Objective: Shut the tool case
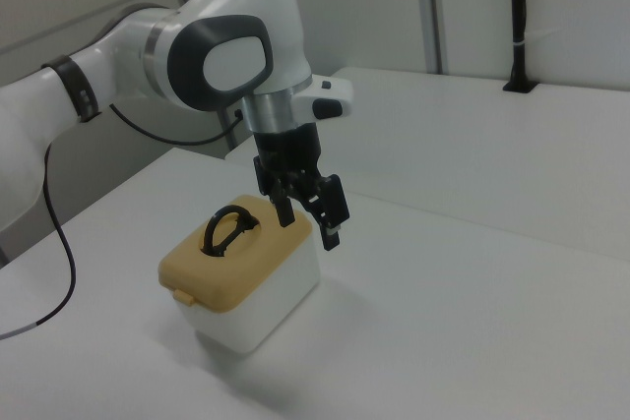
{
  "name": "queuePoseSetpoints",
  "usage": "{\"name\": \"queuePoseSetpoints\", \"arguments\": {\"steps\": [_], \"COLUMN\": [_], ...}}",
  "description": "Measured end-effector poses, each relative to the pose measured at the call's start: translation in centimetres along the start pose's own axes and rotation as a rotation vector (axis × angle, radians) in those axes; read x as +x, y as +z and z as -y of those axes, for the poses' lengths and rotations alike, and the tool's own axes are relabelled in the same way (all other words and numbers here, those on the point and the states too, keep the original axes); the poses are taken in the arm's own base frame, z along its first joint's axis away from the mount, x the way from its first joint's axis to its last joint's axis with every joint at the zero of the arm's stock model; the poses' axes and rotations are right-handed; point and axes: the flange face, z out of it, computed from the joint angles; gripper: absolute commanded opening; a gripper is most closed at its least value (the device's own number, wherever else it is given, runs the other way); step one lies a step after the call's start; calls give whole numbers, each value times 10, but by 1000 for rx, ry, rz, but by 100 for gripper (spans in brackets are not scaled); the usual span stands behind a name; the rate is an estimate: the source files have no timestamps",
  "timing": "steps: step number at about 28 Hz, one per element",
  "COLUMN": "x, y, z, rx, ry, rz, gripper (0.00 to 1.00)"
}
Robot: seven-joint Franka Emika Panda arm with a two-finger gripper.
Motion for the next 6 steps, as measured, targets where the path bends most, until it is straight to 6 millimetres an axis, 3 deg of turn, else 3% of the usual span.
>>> {"name": "queuePoseSetpoints", "arguments": {"steps": [6], "x": [1], "y": [2], "z": [0], "rx": [0], "ry": [-1], "rz": [4], "gripper": [100]}}
